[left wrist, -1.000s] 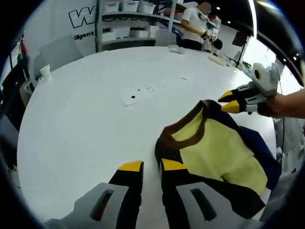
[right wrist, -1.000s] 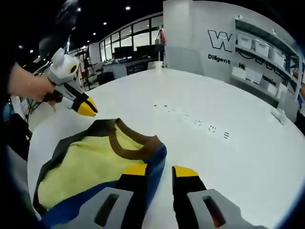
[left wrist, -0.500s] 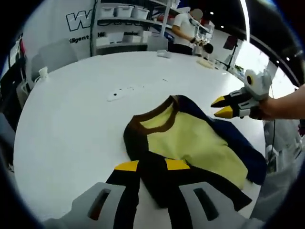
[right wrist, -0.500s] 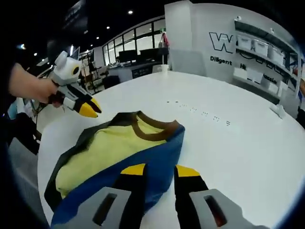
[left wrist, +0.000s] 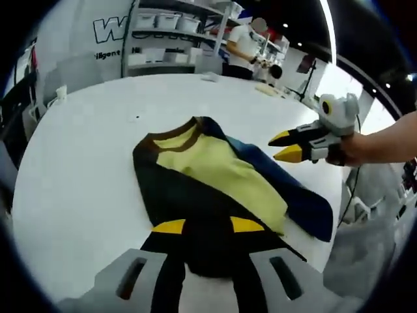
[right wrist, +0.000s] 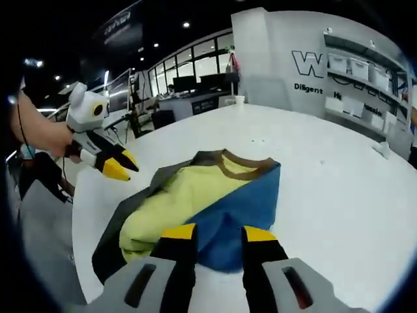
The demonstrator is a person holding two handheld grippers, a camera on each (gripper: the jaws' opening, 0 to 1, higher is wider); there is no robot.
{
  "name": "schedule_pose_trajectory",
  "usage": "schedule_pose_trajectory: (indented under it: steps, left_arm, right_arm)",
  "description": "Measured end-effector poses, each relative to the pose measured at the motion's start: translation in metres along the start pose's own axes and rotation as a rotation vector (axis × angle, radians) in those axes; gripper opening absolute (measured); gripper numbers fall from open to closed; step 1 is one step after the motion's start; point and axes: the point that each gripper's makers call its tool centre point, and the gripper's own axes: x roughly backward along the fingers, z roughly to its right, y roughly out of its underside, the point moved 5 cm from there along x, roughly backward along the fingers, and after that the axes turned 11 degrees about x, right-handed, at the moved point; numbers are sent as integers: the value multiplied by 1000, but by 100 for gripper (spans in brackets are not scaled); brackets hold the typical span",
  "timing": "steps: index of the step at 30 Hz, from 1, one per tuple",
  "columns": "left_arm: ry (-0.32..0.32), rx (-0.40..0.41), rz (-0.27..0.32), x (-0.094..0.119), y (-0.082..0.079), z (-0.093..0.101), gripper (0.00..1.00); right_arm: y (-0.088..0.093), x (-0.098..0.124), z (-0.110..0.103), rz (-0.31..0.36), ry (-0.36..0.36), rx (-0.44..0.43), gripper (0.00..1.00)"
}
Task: Fold the garment on the visible template until the final outline fits inside the template.
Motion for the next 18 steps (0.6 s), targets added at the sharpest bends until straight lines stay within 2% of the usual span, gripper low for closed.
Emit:
schedule_pose_trajectory:
  steps: [4, 10, 18]
  left_arm:
    - [27, 13, -30, 7, 25, 20, 26]
    - [51, 0, -84, 7, 51, 41, 28]
    - [81, 85, -153, -2, 85, 62, 29]
  right_arm:
    - [10, 15, -20, 1, -11, -6, 23]
    - [24, 34, -44, 6, -22, -25, 25]
    - [42, 53, -71, -28, -49, -9, 27]
